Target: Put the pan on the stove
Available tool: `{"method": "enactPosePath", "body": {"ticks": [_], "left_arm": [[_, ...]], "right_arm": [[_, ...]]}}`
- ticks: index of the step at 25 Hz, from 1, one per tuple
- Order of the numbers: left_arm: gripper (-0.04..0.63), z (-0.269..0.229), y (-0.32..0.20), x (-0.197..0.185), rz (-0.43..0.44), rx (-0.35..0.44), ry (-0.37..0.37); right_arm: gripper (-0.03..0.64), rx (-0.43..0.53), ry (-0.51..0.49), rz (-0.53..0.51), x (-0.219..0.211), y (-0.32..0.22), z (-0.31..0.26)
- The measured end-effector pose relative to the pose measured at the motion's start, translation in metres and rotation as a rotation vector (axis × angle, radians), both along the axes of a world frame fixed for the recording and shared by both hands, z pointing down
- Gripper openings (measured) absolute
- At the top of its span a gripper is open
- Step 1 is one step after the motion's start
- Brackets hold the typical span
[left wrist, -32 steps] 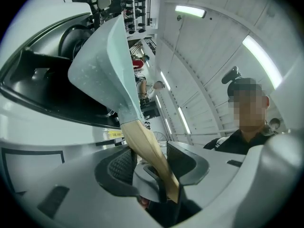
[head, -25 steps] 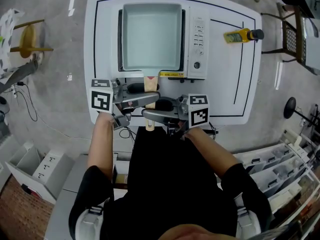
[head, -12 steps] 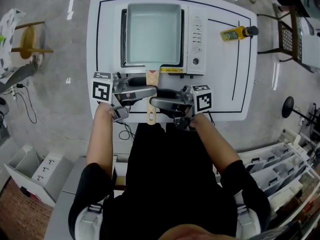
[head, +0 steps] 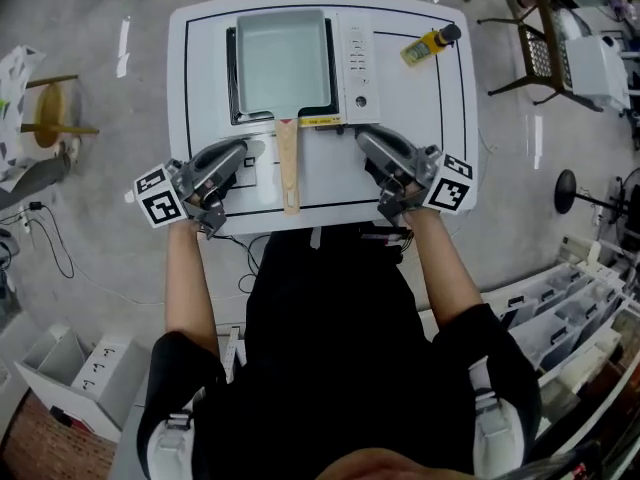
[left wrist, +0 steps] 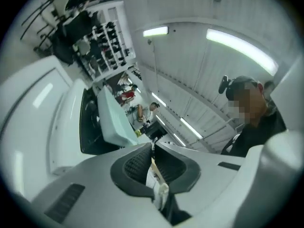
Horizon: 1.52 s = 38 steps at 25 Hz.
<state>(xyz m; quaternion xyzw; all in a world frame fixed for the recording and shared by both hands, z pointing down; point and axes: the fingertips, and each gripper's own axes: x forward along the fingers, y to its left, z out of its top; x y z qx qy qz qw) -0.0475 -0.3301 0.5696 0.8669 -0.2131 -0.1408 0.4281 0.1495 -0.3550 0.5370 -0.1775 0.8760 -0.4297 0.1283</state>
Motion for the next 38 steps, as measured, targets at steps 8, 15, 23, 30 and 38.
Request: {"method": "enactPosePath", "body": {"ticks": [8,15,23,30,38], "left_arm": [[0.017,-0.098,0.027,-0.032,-0.392,0.407,-0.304],[0.017,-0.156,0.067,-0.02,-0.673,0.612,-0.52],[0.017,-0.149,0.139,0.038,-0.734,0.596,-0.565],[0.017,-0.133,0.221,0.118,-0.668,0.591,-0.57],[0.017,-0.117,0.298,0.161,-0.617,0.572,-0.61]], "right_arm": [[0.035,0.603,0.406,0.349,0.045,0.027,-0.092],[0.035,0.786,0.583,0.516,0.079,0.065,-0.115],[0.034,0.804,0.653,0.535,0.137,0.134,-0.091],[0.034,0.753,0.594,0.526,0.182,0.218,-0.073],[0.034,0.705,0.558,0.513,0.204,0.287,-0.051]]}}
